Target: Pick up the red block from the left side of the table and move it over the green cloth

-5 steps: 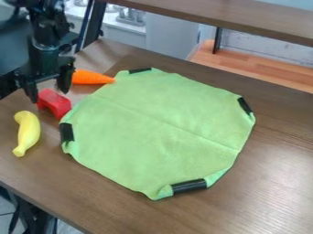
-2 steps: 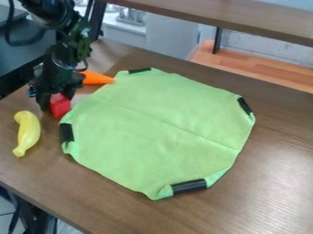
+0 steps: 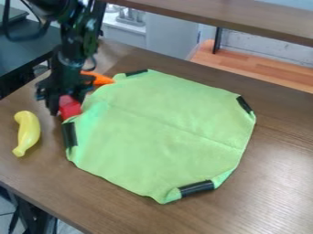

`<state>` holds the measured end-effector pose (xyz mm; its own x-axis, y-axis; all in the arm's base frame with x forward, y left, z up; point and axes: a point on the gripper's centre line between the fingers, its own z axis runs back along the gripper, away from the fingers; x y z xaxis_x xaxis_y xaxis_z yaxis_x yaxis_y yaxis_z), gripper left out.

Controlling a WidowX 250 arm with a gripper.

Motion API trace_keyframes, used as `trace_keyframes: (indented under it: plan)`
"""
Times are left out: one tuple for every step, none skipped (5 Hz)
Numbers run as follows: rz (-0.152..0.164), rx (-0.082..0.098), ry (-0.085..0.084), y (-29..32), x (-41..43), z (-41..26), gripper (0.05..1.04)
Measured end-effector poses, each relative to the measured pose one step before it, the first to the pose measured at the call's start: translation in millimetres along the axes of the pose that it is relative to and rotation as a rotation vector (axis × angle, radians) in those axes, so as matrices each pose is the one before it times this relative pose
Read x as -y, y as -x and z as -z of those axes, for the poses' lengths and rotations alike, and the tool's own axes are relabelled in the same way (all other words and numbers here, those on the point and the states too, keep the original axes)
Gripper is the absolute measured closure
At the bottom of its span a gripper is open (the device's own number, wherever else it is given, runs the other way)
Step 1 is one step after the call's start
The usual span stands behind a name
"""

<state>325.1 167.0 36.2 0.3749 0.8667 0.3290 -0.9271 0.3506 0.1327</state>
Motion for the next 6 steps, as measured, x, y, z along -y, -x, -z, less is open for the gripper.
trace_keyframes:
  plan:
    - [0.0271, 0.0111, 0.0834, 7.09, -0.29, -40.41, 0.493]
    - [0.0786, -0.0019, -0.0082, 19.95, 1.16, -1.45, 0.493]
    - [0.0473, 0.0599, -0.0549, 10.0, 0.08, 1.83, 0.493]
    - [0.0386, -0.0075, 0.0288, 6.42, 4.66, 1.77, 0.493]
    - [0.1415, -0.0351, 0.0944, 13.48, 14.62, 11.58, 0.493]
    - [0.049, -0.0368, 0.1108, 2.43, 6.8, 6.09, 0.493]
